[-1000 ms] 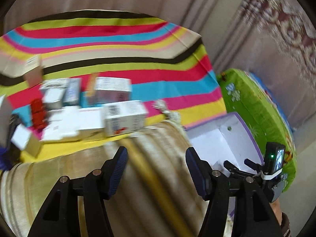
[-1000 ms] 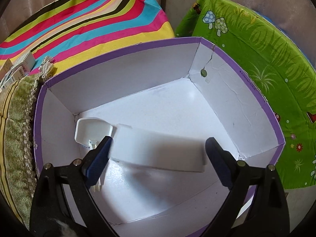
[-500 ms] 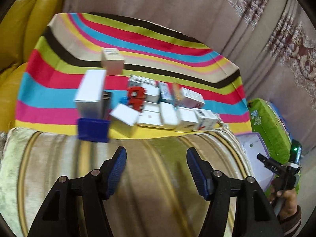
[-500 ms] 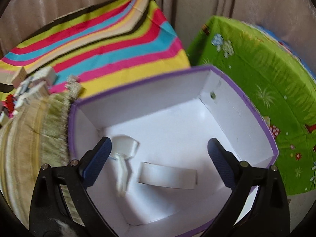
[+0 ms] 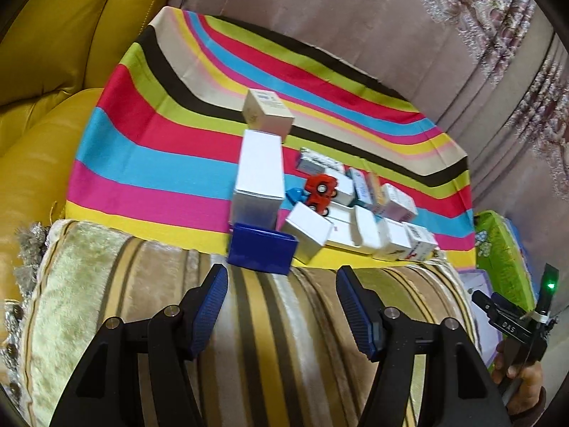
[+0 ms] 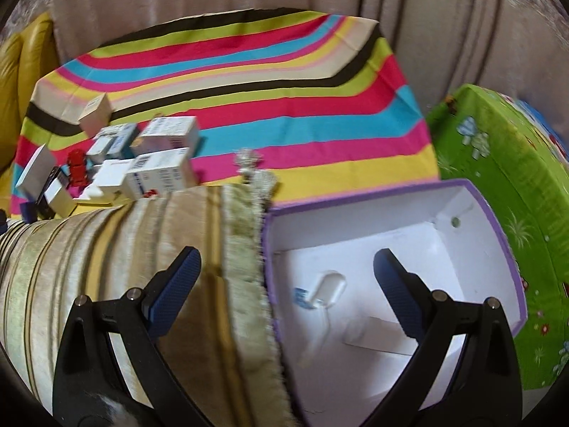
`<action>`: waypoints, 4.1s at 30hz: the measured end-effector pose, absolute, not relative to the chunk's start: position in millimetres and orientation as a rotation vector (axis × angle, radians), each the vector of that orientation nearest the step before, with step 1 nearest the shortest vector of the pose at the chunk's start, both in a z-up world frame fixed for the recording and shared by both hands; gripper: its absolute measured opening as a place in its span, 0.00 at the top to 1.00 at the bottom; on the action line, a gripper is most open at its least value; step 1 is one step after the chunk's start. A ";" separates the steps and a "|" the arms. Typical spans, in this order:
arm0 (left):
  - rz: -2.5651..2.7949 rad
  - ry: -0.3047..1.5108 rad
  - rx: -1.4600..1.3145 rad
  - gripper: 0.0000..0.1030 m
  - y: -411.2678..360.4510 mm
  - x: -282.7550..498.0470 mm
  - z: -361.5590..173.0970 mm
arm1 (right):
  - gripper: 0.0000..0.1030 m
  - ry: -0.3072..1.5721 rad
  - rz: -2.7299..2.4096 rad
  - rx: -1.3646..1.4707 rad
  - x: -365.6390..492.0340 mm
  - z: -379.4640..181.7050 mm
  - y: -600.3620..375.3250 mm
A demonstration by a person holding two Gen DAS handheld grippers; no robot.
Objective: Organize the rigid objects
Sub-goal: 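Move the right gripper back to the cloth toward the barcode box, then grasp the white barcode medicine box with the right gripper, then carry the barcode box with the right gripper into the purple-rimmed box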
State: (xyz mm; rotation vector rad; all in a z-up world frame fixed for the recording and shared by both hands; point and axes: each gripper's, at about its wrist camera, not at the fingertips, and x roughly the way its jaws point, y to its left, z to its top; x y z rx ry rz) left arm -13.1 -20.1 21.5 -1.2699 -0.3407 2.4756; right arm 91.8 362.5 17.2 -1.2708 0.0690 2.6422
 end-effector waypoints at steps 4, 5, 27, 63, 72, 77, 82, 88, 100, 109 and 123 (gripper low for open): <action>2.486 -0.286 -1.321 0.23 -16.7 -26.7 16.6 | 0.04 0.057 2.673 -1.291 82.3 16.2 348.1; 2.479 -0.267 -1.332 0.23 -14.7 -30.0 15.3 | 0.04 0.052 2.680 -1.296 80.2 15.8 345.3; 2.451 -0.098 -1.442 0.27 3.1 -60.4 -2.4 | 0.04 -0.068 2.738 -1.362 34.9 10.5 303.7; 2.412 -0.196 -1.344 0.49 -6.0 -39.4 1.8 | 0.04 -0.093 2.690 -1.510 -46.9 -6.8 278.5; 2.409 -0.206 -1.312 0.49 -4.4 -27.5 5.2 | 0.04 -0.076 2.698 -1.512 -49.1 -7.9 280.2; 2.408 -0.206 -1.308 0.49 -3.9 -26.3 5.8 | 0.10 -0.081 2.665 -1.495 -47.6 -9.2 282.4; 2.406 -0.207 -1.299 0.49 -2.4 -22.7 6.6 | 0.28 -0.030 2.637 -1.570 -46.8 -21.1 289.1; 2.393 -0.240 -1.277 0.49 -1.1 -16.7 8.9 | 0.29 -0.006 2.658 -1.540 -41.2 -17.7 294.3; 2.340 -0.209 -1.227 0.49 28.4 3.5 22.1 | 0.29 0.075 2.737 -1.303 5.1 16.5 320.3; 2.205 -0.081 -1.145 0.49 104.4 19.1 40.1 | 0.29 0.159 2.679 -1.223 56.5 30.0 374.7; 1.943 0.203 -1.079 0.49 260.7 56.2 39.5 | 0.29 0.327 2.443 -1.255 118.2 -5.1 474.0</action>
